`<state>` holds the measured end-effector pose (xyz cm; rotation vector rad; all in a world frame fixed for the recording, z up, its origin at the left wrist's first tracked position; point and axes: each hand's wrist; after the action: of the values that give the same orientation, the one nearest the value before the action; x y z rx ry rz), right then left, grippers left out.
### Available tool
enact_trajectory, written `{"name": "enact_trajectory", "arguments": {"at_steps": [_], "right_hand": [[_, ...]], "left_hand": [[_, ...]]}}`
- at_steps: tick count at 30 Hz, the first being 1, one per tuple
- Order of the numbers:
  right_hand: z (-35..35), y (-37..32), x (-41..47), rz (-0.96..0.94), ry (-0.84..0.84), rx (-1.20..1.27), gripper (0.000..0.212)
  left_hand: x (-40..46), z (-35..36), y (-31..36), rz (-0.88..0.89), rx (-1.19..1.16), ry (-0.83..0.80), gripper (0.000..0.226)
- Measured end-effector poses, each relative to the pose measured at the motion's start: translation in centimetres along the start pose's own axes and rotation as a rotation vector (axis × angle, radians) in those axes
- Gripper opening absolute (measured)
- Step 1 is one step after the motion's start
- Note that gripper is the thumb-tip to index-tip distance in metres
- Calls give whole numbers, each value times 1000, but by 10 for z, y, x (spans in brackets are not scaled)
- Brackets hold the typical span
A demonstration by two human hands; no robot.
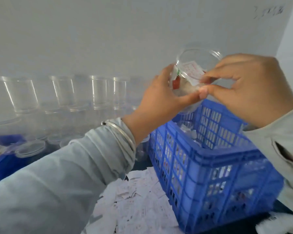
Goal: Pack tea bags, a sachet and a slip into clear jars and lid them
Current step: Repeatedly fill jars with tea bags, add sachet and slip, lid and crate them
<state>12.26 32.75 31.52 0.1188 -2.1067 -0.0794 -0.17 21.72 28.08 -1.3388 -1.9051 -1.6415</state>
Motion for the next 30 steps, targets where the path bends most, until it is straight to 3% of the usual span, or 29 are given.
{"name": "enact_trajectory", "arguments": {"at_steps": [4,6,9,14,19,22,24,27,30], "right_hand": [[14,49,7,135,-78,-14,14],[29,75,6,203,-142,-64,13],[55,114,5,292,-313,-195,13],[100,165,-1,448,-624,-426,13],[137,194,-15,552,-877,-519,15],[149,196,-21,507,-1004,-559,20],[156,191,-29,428,-1251,-603,18],[160,184,-42,526,-1605,-372,34],[155,176,-42,673,-1738,-194,36]], "left_hand": [[19,44,-25,-223,20,-69,93],[21,60,-45,-365,101,-172,92],[24,74,-67,-442,361,-382,73],[32,89,-70,-338,815,-652,27],[34,91,-79,-291,896,-669,33],[36,92,-81,-280,905,-673,37],[36,92,-82,-271,892,-650,38],[33,90,-83,-258,850,-614,37],[32,90,-83,-265,830,-594,36]]}}
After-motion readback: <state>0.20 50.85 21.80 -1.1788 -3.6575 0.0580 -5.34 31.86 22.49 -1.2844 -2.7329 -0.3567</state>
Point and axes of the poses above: each hand's wrist, its own x-axis towards the middle knuckle, its own z-axis out of the palm, y = z × x, and after that the axes turned 2 degrees about -x, right-handed
